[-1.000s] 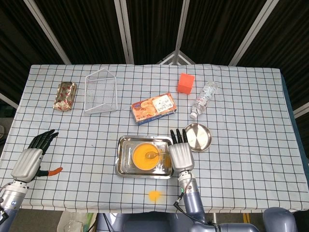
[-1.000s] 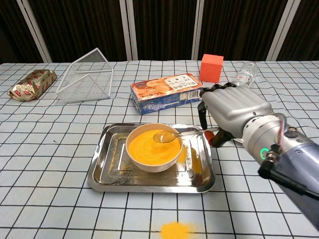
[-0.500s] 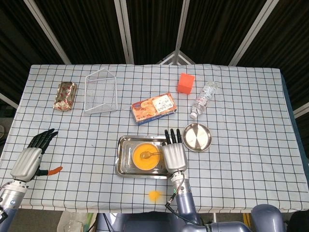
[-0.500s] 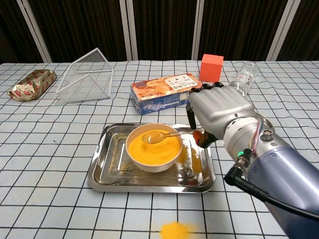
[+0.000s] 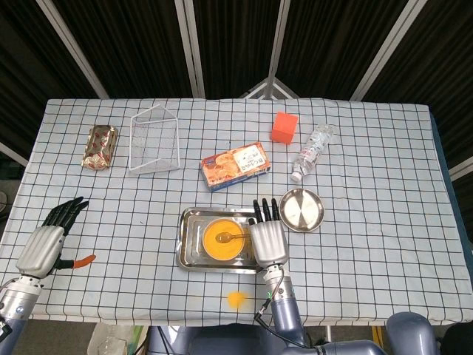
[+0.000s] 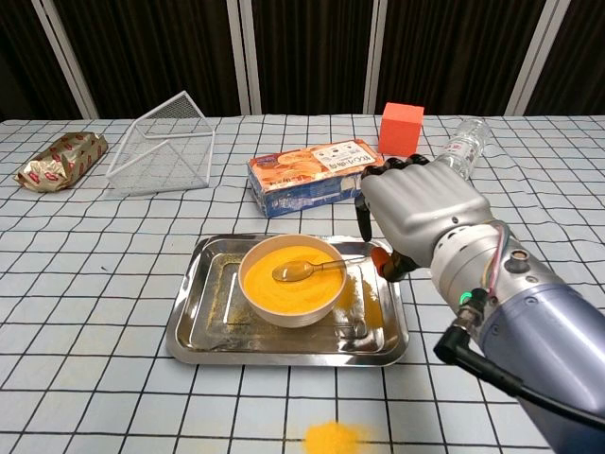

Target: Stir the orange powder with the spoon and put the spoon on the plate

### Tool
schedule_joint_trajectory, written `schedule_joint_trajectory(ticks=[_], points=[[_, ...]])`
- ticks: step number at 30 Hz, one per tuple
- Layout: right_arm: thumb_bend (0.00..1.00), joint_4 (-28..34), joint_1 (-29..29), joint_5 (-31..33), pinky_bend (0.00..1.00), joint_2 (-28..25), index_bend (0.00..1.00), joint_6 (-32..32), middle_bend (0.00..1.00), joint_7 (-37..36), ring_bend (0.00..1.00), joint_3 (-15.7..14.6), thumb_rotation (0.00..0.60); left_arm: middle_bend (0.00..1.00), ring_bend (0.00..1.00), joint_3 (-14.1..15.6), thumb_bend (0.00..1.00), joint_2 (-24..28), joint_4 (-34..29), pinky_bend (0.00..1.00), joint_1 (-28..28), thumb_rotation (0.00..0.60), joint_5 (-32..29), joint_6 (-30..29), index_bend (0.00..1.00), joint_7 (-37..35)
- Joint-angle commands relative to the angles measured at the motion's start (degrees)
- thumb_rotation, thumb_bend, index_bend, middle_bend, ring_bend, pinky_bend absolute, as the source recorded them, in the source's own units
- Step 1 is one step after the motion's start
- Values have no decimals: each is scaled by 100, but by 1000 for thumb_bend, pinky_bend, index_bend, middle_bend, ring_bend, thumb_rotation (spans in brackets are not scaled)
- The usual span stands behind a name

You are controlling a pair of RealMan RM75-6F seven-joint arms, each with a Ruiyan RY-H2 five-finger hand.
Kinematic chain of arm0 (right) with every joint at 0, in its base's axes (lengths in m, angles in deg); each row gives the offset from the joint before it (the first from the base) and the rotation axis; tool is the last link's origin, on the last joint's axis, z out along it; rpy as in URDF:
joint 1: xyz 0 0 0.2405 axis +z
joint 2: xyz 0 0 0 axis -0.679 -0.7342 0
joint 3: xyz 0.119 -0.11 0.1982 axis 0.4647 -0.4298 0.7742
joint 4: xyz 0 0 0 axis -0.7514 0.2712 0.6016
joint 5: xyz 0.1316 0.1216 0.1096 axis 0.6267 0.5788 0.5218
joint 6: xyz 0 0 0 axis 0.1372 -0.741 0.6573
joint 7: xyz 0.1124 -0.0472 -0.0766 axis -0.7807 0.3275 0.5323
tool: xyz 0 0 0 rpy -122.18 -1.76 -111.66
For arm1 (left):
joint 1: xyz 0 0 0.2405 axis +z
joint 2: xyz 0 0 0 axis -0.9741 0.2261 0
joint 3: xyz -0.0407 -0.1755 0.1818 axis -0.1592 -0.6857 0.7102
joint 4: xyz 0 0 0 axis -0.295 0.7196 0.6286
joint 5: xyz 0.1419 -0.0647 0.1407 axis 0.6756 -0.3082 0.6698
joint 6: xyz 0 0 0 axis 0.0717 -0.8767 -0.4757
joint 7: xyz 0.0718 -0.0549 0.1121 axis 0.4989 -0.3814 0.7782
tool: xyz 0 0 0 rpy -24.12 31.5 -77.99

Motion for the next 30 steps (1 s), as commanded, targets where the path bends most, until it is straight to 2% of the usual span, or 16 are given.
schedule_joint_trajectory(ticks=[1,4,9,13,18,21,26,30], points=[[515,12,-3,-36,0,-19,447,-16,116,-16,0,-45,600,0,0,0,0,4,2,20,0,600,3,-2,0,-3],[508,75,-15,-115,0,-103,447,-33,116,-49,0,-107,600,0,0,0,0,3,11,20,3,600,18,-17,0,-17],[403,306,-111,-465,0,-514,447,-67,116,-225,0,-348,600,0,0,-2,0,0,28,20,-1,600,17,-10,0,-35],[397,357,-270,-846,0,-867,447,-71,116,-715,0,-569,600,0,0,-3,0,-21,23,20,-9,600,35,-19,0,19],[397,268,-411,-1072,0,-1052,447,29,116,-1164,0,-769,600,0,0,1,0,-41,5,20,-3,600,31,-30,0,98],[396,277,-385,-1030,0,-1096,437,213,116,-1257,0,-726,600,0,0,8,0,-42,-2,20,-7,600,32,-20,0,125],[397,535,-304,-536,0,-1075,338,445,116,-1084,0,-481,600,0,0,-3,0,-32,2,20,-18,600,3,4,0,97],[397,606,-196,-317,0,-994,336,484,116,-796,0,-387,600,0,0,-15,0,-32,9,20,-18,600,15,-17,0,55]])
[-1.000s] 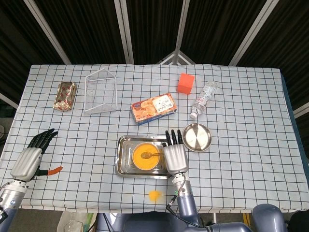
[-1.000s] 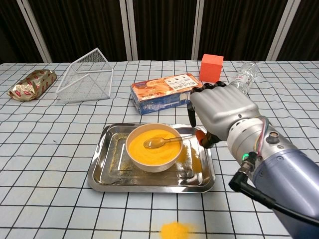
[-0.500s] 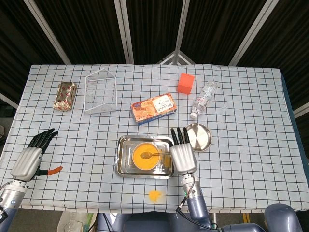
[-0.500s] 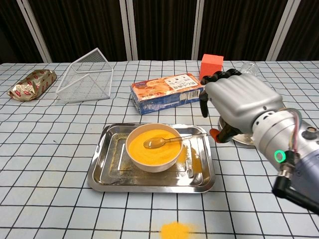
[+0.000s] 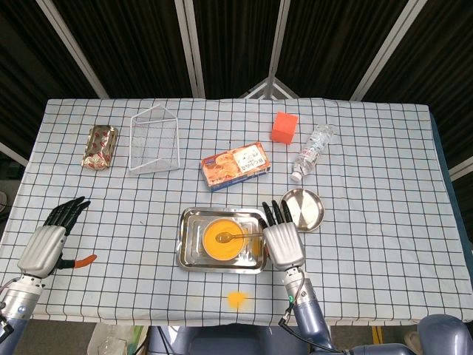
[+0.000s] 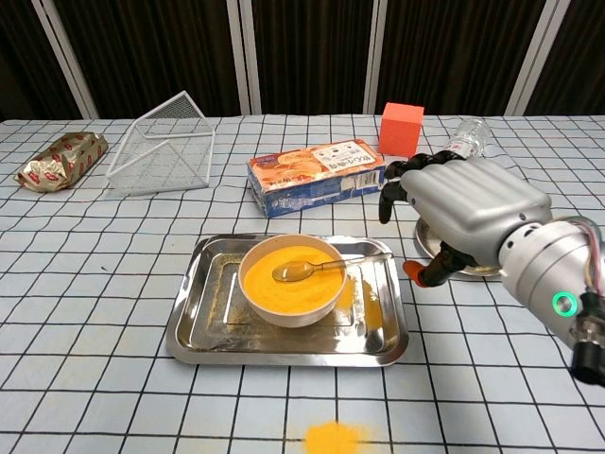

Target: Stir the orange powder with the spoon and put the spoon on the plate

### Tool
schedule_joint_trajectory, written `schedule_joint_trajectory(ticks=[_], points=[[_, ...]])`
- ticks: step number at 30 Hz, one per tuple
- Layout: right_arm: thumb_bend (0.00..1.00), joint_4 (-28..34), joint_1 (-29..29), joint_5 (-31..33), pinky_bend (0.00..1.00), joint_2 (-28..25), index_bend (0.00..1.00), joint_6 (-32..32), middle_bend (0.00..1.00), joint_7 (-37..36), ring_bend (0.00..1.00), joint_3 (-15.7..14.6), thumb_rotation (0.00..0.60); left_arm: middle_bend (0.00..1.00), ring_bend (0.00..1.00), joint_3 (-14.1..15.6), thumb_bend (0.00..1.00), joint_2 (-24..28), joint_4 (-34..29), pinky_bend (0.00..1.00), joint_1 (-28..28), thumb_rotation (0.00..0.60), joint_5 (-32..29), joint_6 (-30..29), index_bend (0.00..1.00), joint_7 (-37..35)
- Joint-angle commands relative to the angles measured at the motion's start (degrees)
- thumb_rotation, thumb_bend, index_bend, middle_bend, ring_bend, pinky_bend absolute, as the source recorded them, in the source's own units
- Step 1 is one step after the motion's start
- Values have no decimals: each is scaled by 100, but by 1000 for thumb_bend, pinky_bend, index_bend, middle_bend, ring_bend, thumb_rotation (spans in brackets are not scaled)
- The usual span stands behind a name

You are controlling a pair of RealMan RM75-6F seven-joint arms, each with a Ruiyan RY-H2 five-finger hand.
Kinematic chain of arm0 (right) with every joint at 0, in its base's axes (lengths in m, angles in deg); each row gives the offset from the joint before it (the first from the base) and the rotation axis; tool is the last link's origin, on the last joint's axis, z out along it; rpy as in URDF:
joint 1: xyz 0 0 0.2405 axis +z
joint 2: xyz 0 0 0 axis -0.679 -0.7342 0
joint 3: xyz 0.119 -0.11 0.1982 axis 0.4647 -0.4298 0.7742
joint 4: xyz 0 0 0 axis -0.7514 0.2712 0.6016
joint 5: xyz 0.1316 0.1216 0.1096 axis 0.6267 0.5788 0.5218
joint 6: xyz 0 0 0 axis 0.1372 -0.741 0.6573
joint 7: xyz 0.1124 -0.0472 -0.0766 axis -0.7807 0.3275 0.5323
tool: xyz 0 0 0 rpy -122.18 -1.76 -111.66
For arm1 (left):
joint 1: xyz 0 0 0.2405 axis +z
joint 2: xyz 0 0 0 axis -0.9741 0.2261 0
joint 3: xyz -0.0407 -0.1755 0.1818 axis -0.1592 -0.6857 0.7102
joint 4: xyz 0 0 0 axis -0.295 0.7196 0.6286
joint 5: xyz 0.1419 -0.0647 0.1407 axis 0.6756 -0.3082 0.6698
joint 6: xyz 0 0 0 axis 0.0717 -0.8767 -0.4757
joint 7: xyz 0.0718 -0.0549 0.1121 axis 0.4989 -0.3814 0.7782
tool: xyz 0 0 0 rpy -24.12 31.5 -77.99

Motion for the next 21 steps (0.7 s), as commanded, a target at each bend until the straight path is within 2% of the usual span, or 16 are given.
schedule_joint_trajectory(ticks=[1,8,13,21], points=[[397,69,109,170,0,86,337,56,116,250,0,94,600,0,0,-4,0,-2,6,20,2,600,13,-15,0,-18],[396,-15,227,307,0,278,337,57,116,434,0,133,600,0,0,-2,0,5,4,20,7,600,19,-25,0,-51],[396,-193,291,394,0,395,412,117,116,388,0,185,600,0,0,-5,0,8,-5,20,4,600,9,-19,0,-51],[396,-462,436,542,0,582,421,222,116,310,0,370,600,0,0,-5,0,13,-9,20,1,600,-3,-6,0,-60]])
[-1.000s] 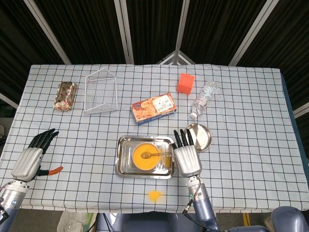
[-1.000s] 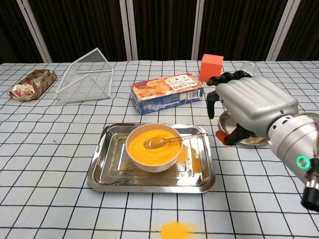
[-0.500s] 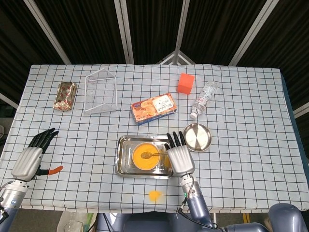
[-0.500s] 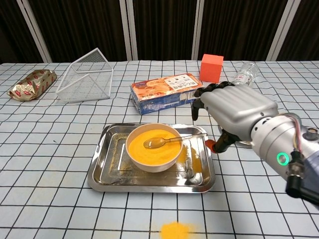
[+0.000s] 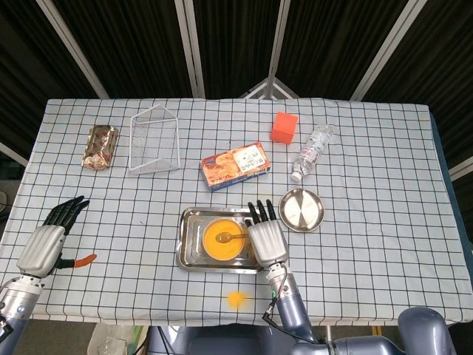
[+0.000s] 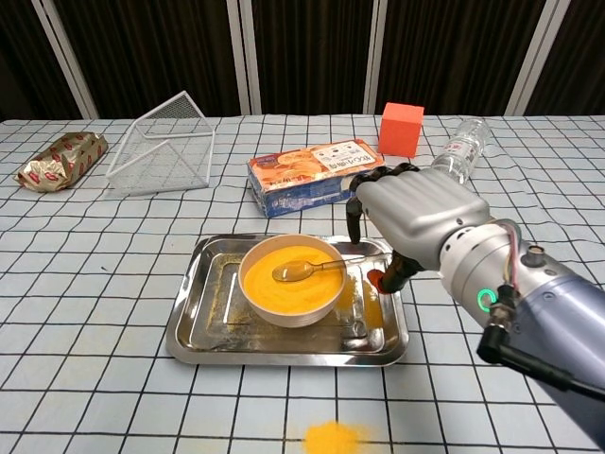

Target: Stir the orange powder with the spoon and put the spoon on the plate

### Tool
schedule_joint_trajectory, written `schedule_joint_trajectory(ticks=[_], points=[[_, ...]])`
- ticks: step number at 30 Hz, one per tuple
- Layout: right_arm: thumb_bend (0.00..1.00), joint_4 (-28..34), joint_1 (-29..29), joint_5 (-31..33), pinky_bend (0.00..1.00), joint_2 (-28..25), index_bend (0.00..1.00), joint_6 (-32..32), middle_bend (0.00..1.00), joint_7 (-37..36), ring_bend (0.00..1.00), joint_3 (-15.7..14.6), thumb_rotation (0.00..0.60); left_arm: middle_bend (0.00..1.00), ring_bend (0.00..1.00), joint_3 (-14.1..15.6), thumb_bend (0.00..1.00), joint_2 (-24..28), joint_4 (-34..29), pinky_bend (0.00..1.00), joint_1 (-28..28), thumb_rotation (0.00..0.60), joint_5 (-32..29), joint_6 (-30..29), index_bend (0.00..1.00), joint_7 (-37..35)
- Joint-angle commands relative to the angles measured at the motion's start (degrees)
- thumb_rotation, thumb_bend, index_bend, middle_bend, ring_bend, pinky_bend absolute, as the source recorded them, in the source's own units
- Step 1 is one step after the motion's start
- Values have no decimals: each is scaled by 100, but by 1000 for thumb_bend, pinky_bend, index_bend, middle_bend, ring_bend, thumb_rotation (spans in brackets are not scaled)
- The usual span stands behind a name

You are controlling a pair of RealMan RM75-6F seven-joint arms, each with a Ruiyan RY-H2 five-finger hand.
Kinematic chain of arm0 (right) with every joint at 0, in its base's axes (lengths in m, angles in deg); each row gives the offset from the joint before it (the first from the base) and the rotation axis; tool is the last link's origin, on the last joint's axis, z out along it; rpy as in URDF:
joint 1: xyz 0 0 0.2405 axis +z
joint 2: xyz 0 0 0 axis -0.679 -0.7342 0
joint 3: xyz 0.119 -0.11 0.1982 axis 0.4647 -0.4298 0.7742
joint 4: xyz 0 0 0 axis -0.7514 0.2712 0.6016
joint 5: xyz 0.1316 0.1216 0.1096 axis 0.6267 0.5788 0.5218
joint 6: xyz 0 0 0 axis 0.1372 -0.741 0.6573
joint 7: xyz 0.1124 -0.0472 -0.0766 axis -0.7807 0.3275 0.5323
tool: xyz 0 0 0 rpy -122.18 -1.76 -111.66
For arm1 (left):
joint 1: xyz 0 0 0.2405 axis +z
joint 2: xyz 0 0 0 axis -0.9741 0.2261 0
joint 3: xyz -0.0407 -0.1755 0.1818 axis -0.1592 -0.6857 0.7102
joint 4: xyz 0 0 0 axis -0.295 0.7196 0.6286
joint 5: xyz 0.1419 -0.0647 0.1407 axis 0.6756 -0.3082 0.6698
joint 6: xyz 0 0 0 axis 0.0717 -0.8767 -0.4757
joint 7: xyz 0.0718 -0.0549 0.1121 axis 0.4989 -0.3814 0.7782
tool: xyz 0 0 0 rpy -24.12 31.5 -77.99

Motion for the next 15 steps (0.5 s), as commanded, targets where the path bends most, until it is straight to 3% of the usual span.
schedule_joint_trajectory(ticks=[1,15], points=[[397,-56,30,44,0,36,427,14,116,5,0,28,600,0,0,-3,0,5,1,20,-5,600,-5,9,0,-15],[464,-212,102,242,0,120,470,-15,127,51,0,48,600,0,0,3,0,13,-1,20,-8,600,12,12,0,-46]])
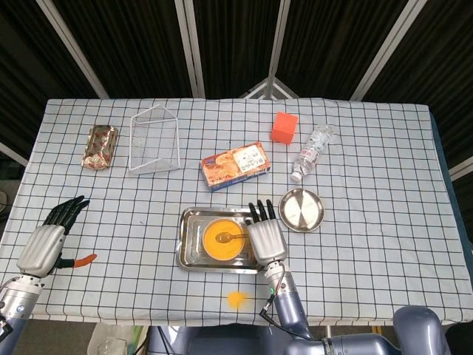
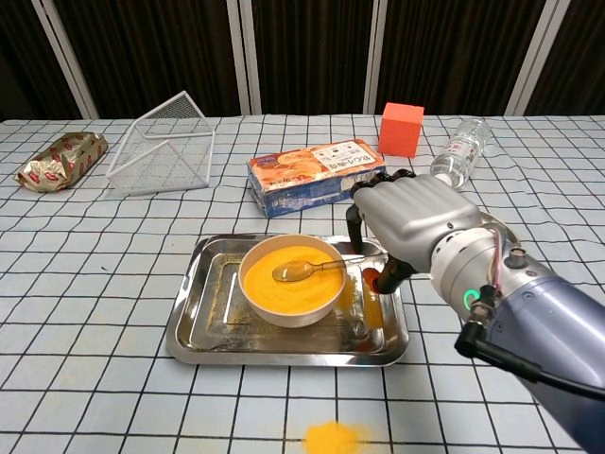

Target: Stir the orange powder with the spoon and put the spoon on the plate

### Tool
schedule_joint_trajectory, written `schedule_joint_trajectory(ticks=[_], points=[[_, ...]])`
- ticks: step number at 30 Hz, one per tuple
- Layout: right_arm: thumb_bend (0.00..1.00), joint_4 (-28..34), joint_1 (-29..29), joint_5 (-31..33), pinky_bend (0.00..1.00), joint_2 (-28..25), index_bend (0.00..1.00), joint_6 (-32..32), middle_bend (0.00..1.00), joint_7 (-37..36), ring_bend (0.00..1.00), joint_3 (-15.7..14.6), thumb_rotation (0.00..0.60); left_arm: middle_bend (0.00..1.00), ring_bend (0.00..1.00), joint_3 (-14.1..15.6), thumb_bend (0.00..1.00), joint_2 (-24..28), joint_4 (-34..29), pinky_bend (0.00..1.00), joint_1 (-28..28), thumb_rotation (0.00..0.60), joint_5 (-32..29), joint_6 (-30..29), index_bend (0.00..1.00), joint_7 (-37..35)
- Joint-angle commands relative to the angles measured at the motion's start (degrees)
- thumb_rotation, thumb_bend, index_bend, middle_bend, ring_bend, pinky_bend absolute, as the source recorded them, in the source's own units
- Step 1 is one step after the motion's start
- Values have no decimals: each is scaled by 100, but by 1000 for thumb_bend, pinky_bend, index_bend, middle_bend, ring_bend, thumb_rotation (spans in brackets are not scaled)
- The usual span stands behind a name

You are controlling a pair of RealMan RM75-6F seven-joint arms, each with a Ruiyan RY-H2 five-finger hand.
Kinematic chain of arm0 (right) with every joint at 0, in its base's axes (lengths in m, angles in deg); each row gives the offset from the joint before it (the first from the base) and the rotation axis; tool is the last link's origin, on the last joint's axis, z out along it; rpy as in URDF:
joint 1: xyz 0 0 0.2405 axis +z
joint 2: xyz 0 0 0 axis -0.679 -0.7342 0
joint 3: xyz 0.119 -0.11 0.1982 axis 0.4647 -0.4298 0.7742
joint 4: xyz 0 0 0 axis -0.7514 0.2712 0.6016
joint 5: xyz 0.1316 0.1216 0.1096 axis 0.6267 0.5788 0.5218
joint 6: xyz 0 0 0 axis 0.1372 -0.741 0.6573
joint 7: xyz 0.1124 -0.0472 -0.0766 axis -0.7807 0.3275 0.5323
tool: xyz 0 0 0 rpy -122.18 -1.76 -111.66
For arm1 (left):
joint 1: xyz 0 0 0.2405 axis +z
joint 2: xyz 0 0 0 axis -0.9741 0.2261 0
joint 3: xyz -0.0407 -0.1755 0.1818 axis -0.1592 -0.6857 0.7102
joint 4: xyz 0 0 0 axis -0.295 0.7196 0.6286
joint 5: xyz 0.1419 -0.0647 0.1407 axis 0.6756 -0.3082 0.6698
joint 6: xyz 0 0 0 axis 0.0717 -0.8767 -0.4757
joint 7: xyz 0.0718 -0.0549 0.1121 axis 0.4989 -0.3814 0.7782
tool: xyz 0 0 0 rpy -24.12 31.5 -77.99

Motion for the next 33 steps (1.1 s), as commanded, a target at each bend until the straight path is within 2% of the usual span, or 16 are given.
schedule_joint_trajectory(ticks=[1,17,33], points=[[467,-17,13,21,0,7,470,-4,127,2,0,4,600,0,0,0,0,1,-5,20,1,600,-5,0,0,2],[511,-34,51,130,0,36,499,-65,132,-10,0,-5,600,0,0,0,0,3,-8,20,-4,600,-1,5,0,-3],[511,-82,69,160,0,118,502,-108,133,-89,0,-39,600,0,0,-3,0,4,-8,20,-8,600,-16,11,0,4]])
